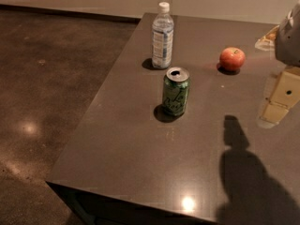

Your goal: Knock blue plastic bottle over

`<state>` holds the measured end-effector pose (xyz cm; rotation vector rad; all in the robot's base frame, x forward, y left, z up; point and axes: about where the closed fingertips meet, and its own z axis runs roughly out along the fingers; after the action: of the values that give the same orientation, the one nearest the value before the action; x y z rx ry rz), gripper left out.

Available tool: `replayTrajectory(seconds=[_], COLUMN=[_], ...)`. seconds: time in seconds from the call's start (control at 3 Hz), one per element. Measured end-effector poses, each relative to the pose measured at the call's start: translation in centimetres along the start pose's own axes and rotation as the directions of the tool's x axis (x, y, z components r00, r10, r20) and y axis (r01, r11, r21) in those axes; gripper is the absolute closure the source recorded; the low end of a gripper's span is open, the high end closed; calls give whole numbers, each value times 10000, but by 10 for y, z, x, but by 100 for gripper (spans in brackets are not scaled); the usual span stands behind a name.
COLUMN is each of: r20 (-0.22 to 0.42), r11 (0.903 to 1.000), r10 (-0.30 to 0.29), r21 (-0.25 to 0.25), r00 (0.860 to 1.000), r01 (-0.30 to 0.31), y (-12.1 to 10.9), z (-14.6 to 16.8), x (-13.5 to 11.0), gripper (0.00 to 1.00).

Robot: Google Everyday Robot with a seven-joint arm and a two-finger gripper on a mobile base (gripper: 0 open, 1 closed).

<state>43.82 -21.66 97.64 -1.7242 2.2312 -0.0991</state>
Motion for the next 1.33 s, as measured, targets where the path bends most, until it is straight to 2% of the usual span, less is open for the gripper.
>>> replayTrajectory(seconds=[0.33,0.67,1.0,1.33], r20=[1,151,659,1112], r11=[10000,9995,9946,9759], r10=[0,300,1024,2110], r21=[2,56,68,333], r00=[10000,9994,9926,9711], r01=[0,-301,-1031,-2158], y=[0,-12,-47,-104], z=[0,7,26,45], x=[0,-10,-29,-47], gripper=[0,0,0,0])
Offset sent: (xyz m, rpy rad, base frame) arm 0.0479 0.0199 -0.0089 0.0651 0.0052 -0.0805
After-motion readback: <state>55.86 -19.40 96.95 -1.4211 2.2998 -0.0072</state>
